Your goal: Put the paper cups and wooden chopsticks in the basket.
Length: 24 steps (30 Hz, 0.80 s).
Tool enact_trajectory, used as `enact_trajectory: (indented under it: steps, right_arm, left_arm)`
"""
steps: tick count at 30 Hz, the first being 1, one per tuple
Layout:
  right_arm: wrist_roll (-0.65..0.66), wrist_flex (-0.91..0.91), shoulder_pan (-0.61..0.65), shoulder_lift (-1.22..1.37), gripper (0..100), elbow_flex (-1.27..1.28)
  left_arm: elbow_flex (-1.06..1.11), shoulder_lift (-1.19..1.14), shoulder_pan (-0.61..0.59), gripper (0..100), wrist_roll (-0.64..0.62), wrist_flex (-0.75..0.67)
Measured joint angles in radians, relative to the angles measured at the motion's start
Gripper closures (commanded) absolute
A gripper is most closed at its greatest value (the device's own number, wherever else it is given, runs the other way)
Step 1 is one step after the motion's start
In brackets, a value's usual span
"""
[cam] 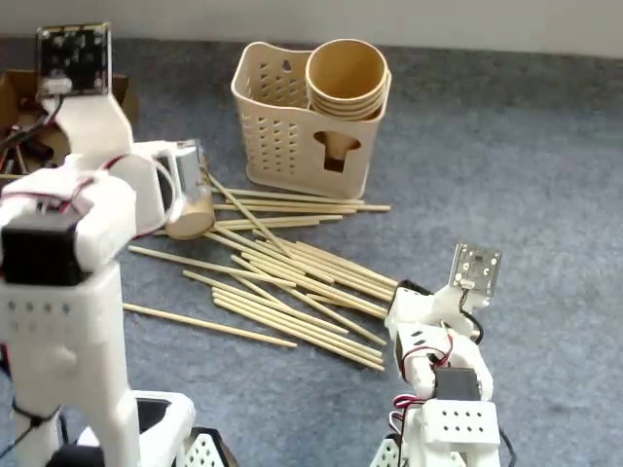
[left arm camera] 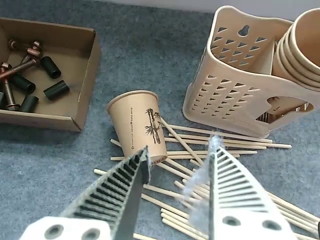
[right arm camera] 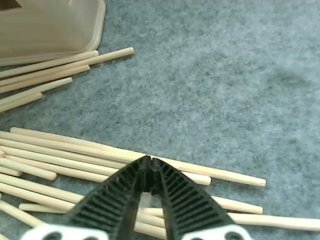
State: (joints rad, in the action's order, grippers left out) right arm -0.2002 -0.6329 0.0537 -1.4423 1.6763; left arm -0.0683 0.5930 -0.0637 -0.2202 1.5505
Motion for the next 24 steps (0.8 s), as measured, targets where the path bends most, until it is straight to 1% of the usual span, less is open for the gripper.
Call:
enact_trajectory:
  steps: [9,18,24]
  right_arm:
    - [0.000,0.000,0.000,0.000,99.3,0.000]
    - [0.000,0.000,0.000,0.000,99.3,0.000]
    - [0.000,0.000,0.000,0.000,99.3,0.000]
  left_arm:
    - [0.333,0.307,0.000,80,0.000,-0.143]
    - [0.480,0.517,0.000,80,0.000,-0.150]
    - [0.586,0.606,-0.002,80,0.000,-0.153]
